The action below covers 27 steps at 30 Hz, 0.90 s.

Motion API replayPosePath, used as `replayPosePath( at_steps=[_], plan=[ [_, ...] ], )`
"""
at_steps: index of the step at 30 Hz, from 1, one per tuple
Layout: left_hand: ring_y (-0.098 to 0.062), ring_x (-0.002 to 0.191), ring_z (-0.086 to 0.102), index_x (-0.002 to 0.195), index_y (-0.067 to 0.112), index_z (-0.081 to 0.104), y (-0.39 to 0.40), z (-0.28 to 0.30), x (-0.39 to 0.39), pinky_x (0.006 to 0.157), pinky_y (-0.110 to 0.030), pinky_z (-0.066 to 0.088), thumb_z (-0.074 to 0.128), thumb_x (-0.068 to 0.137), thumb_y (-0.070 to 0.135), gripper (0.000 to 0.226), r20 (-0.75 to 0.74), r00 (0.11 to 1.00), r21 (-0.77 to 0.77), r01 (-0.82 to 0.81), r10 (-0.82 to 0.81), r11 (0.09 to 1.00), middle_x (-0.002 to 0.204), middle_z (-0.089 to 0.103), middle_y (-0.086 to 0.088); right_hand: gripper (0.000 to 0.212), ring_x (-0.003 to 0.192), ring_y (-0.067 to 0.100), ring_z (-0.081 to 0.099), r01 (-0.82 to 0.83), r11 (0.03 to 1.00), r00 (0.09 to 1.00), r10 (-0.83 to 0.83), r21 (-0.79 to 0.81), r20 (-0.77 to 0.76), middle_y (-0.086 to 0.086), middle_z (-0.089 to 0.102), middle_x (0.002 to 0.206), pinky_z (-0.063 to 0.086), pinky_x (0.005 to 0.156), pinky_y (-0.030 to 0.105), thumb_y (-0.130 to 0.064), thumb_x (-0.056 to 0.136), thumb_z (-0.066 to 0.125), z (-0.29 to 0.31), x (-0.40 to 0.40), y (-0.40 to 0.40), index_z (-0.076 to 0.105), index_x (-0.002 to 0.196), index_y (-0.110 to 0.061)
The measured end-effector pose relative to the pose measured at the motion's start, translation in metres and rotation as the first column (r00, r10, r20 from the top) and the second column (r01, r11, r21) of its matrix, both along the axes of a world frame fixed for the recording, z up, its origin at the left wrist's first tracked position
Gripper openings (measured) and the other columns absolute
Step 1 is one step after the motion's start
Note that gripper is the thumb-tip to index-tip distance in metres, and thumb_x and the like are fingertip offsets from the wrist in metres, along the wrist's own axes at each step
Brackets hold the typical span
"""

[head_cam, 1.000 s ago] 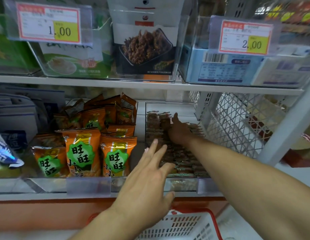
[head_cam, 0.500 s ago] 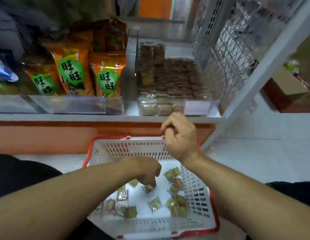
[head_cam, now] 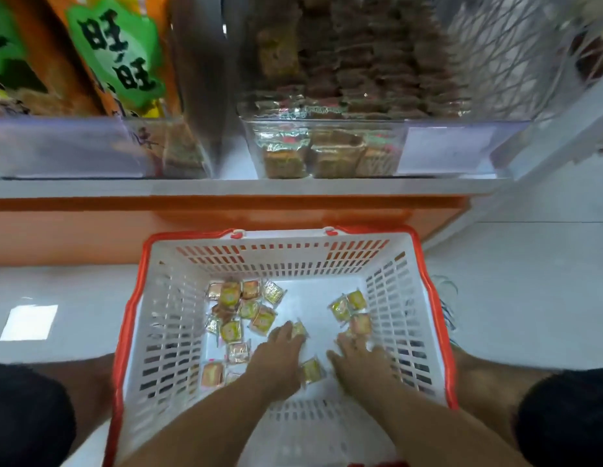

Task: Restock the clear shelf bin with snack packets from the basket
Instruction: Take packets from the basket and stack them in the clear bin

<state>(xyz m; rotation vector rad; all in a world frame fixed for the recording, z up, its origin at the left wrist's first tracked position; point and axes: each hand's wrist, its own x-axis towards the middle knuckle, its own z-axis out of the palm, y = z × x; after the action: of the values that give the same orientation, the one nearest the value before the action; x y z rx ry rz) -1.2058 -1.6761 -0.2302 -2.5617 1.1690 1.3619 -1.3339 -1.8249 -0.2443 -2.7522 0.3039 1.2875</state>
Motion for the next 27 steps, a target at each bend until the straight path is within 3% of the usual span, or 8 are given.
replayPosePath(
  at_steps=[3,7,9,11,14,17,22,27],
  plan=[
    [-0.03,0.158,-0.003,0.16,0.025,0.02,-0.008,-0.019,-0.003,0.126,-0.047,0.02,0.059,0.098,0.034,0.074,-0.01,0.999,-0.028,-0.052,0.051,0.998,0.171,-0.006,-0.008,0.067,0.154,0.042,-0.002,0.029,0.999,0.998,-0.027,-0.034,0.053,0.012,0.002,0.169,0.019,0.116,0.063,-0.03,0.098,0.056,-0.014,0.002,-0.001,0.022,0.156,-0.022],
    [-0.036,0.157,-0.009,0.162,0.021,0.001,-0.012,-0.034,-0.012,0.128,-0.049,0.007,0.074,0.089,0.039,0.105,0.024,0.999,0.052,0.039,-0.04,0.998,0.17,-0.009,-0.013,0.062,0.152,0.04,0.016,0.003,0.999,0.988,0.005,-0.053,0.154,0.016,0.033,0.158,0.038,0.107,0.058,-0.036,0.092,0.065,-0.021,0.0,-0.004,0.041,0.147,-0.019],
    [-0.038,0.155,0.004,0.161,0.02,0.006,-0.015,-0.037,-0.014,0.126,-0.051,0.012,0.08,0.081,0.045,0.112,0.087,0.988,0.076,0.118,-0.125,0.99,0.167,0.007,-0.016,0.042,0.146,0.037,0.029,0.0,1.0,0.996,0.001,-0.008,0.086,0.012,0.04,0.15,0.037,0.105,0.053,-0.037,0.1,0.046,-0.024,-0.002,-0.001,0.044,0.139,-0.02],
    [-0.036,0.146,0.023,0.155,0.02,0.022,-0.022,-0.038,-0.015,0.12,-0.048,0.024,0.081,0.079,0.041,0.099,0.161,0.963,0.08,0.205,-0.216,0.975,0.155,0.026,-0.015,0.037,0.138,0.032,0.039,0.064,0.998,0.996,-0.065,0.011,0.062,0.007,0.047,0.143,0.039,0.103,0.05,-0.044,0.099,0.042,-0.022,0.001,0.002,0.056,0.127,-0.024],
    [-0.034,0.137,0.032,0.145,0.021,0.038,-0.03,-0.041,-0.022,0.106,-0.046,0.036,0.069,0.089,0.023,0.064,0.162,0.958,0.077,0.227,-0.236,0.971,0.148,0.035,-0.014,0.042,0.146,0.036,0.026,0.091,0.995,0.996,-0.091,0.034,0.006,0.016,0.036,0.153,0.04,0.103,0.054,-0.046,0.099,0.042,-0.018,0.006,0.003,0.059,0.13,-0.021],
    [-0.036,0.136,0.032,0.141,0.02,0.041,-0.033,-0.041,-0.031,0.098,-0.047,0.041,0.066,0.089,0.015,0.059,0.15,0.963,0.127,0.205,-0.224,0.97,0.149,0.031,-0.015,0.049,0.15,0.046,0.01,-0.008,0.999,0.999,0.01,0.036,-0.045,0.027,0.03,0.155,0.046,0.098,0.056,-0.039,0.1,0.047,-0.012,0.011,-0.006,0.047,0.141,-0.012],
    [-0.034,0.129,0.037,0.133,0.017,0.05,-0.023,-0.045,-0.031,0.091,-0.044,0.047,0.065,0.089,0.008,0.047,0.075,0.982,0.132,0.165,-0.176,0.977,0.142,0.034,-0.012,0.032,0.125,0.032,0.052,-0.018,0.972,1.0,0.019,0.235,-0.003,0.008,0.059,0.128,0.052,0.088,0.045,-0.027,0.1,0.048,-0.004,0.017,-0.019,0.051,0.132,-0.024],
    [-0.033,0.114,0.057,0.118,0.017,0.056,-0.015,-0.046,-0.019,0.091,-0.043,0.053,0.057,0.091,0.009,0.028,-0.1,0.995,0.05,-0.009,0.014,0.999,0.125,0.051,-0.009,0.037,0.115,0.032,0.059,-0.108,0.957,0.99,0.128,0.268,-0.056,0.013,0.066,0.122,0.042,0.099,0.038,-0.034,0.104,0.044,-0.003,0.023,-0.008,0.067,0.125,-0.015]
  ],
)
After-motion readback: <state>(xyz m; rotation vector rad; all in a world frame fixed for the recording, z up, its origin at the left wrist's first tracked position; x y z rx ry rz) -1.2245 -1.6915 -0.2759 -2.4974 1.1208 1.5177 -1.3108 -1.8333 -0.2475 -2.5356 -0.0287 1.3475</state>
